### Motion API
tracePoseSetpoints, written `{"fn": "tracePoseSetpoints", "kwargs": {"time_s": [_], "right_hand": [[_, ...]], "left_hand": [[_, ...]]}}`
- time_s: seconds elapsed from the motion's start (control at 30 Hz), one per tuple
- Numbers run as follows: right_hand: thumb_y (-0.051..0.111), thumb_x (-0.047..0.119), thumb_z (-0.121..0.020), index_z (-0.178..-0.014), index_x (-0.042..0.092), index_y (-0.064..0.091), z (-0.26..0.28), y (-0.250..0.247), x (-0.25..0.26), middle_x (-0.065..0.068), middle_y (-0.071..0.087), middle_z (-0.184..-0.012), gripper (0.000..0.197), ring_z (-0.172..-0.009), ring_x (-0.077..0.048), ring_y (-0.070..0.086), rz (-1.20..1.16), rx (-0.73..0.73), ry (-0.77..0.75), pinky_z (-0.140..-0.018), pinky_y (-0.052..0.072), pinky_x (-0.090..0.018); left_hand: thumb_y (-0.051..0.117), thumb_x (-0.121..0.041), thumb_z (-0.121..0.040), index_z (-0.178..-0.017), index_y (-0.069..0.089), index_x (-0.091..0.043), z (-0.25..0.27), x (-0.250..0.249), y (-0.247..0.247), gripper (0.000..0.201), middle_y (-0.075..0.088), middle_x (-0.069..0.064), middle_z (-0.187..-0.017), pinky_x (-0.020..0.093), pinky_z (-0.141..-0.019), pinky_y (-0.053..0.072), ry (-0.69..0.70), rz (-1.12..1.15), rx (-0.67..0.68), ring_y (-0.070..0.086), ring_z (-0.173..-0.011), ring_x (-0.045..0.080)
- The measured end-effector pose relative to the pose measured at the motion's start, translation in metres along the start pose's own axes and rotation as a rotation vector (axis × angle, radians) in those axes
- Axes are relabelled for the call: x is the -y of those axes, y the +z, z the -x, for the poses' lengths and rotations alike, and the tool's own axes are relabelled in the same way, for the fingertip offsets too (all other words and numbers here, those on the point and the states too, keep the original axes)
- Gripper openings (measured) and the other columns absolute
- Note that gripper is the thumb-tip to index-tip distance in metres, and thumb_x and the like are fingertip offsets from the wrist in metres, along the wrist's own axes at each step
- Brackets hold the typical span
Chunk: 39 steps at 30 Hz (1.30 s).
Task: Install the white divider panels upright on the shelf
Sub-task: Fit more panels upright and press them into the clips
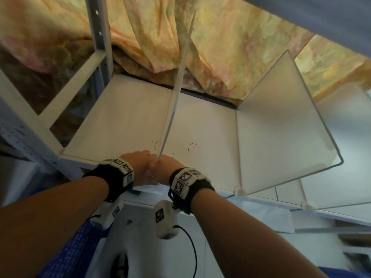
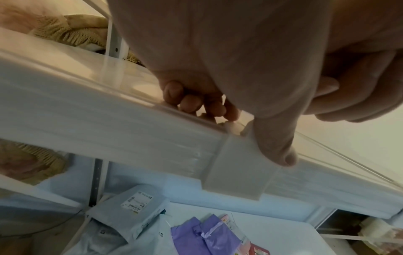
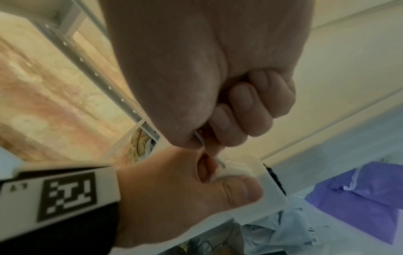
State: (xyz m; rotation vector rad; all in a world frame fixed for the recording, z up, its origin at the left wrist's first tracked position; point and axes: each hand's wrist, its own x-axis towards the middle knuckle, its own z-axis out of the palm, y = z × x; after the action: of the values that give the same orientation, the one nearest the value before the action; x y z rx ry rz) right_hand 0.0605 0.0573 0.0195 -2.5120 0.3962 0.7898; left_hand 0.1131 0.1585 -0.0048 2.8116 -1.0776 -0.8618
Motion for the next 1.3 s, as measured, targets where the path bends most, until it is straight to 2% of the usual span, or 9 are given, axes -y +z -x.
{"fn": "tracePoseSetpoints", "kwargs": {"time_s": [0.13,0.27,0.47,0.67,0.77,0.83,0.97,1.13,1.3], "right_hand": [[0.035,0.029,-0.099,-0.115,0.004,0.058,-0.005,-0.005,0.000,-0.016,0.064,-0.115,0.038,-0.097,-0.031,0.059,-0.131,0.041,0.045,-0.081,0.047,-0.036],[0.038,0.027,-0.098,-0.103,0.006,0.058,-0.012,0.002,-0.003,-0.013,0.062,-0.102,0.030,-0.086,-0.028,0.055,-0.119,0.048,0.030,-0.073,0.043,-0.034],[0.038,0.031,-0.098,-0.109,0.005,0.061,-0.014,0.004,-0.003,-0.015,0.066,-0.106,0.036,-0.084,-0.026,0.056,-0.111,0.014,0.042,-0.074,0.046,-0.035],[0.047,0.026,-0.095,-0.095,0.005,0.063,0.002,0.008,0.000,-0.014,0.064,-0.096,0.027,-0.091,-0.032,0.062,-0.129,-0.004,0.057,-0.084,0.053,-0.040],[0.047,0.034,-0.097,-0.085,0.004,0.058,0.025,0.009,-0.012,-0.012,0.060,-0.085,0.034,-0.075,-0.025,0.056,-0.173,-0.020,-0.003,-0.071,0.047,-0.034],[0.051,0.035,-0.096,-0.081,0.007,0.052,0.047,0.009,-0.031,-0.010,0.051,-0.074,0.032,-0.064,-0.021,0.046,-0.166,-0.019,-0.048,-0.062,0.037,-0.029],[0.054,0.028,-0.092,-0.075,0.010,0.048,0.084,0.010,-0.112,-0.011,0.046,-0.072,0.026,-0.065,-0.020,0.044,-0.144,-0.051,0.032,-0.054,0.031,-0.029],[0.049,0.029,-0.097,-0.070,0.015,0.047,0.126,-0.005,-0.214,0.002,0.042,-0.064,0.030,-0.053,-0.009,0.035,-0.050,0.056,0.298,-0.049,0.024,-0.019],[0.055,0.050,-0.090,-0.084,0.015,0.051,0.133,-0.042,-0.278,0.004,0.046,-0.064,0.036,-0.055,-0.010,0.041,-0.054,-0.219,0.361,-0.059,0.039,-0.028]], "left_hand": [[0.060,-0.062,-0.078,-0.128,0.048,-0.023,-0.003,0.002,0.002,0.065,0.051,-0.001,-0.122,0.037,-0.092,0.048,0.017,0.002,-0.001,0.056,-0.106,0.021],[0.062,-0.059,-0.079,-0.128,0.048,-0.022,-0.006,0.003,0.003,0.063,0.051,-0.001,-0.124,0.035,-0.091,0.047,0.014,-0.013,-0.002,0.057,-0.108,0.021],[0.067,-0.055,-0.077,-0.122,0.051,-0.020,-0.008,0.000,0.000,0.059,0.054,0.000,-0.120,0.033,-0.085,0.049,-0.003,-0.007,0.009,0.060,-0.103,0.021],[0.070,-0.054,-0.072,-0.100,0.049,-0.025,-0.004,-0.002,0.006,0.046,0.045,-0.006,-0.092,0.031,-0.078,0.048,-0.060,0.034,-0.048,0.051,-0.082,0.016],[0.062,-0.056,-0.075,-0.084,0.055,-0.025,0.002,-0.006,0.010,0.033,0.061,-0.003,-0.092,0.032,-0.077,0.051,-0.111,0.009,0.015,0.059,-0.079,0.018],[0.056,-0.059,-0.081,-0.083,0.057,-0.023,0.012,-0.007,0.016,0.037,0.062,-0.001,-0.093,0.030,-0.079,0.050,-0.115,-0.018,0.087,0.061,-0.085,0.020],[0.042,-0.052,-0.094,-0.124,0.058,-0.018,0.042,-0.040,0.028,0.048,0.062,0.006,-0.124,0.031,-0.091,0.048,0.047,-0.130,0.199,0.060,-0.107,0.024],[0.043,-0.055,-0.094,-0.114,0.057,-0.012,0.033,-0.127,0.021,0.050,0.060,0.011,-0.121,0.034,-0.085,0.042,0.243,-0.131,0.147,0.058,-0.108,0.030],[0.054,-0.067,-0.082,-0.110,0.044,-0.019,-0.009,-0.207,0.018,0.057,0.054,0.005,-0.112,0.038,-0.080,0.039,0.285,-0.080,-0.076,0.054,-0.098,0.028]]}}
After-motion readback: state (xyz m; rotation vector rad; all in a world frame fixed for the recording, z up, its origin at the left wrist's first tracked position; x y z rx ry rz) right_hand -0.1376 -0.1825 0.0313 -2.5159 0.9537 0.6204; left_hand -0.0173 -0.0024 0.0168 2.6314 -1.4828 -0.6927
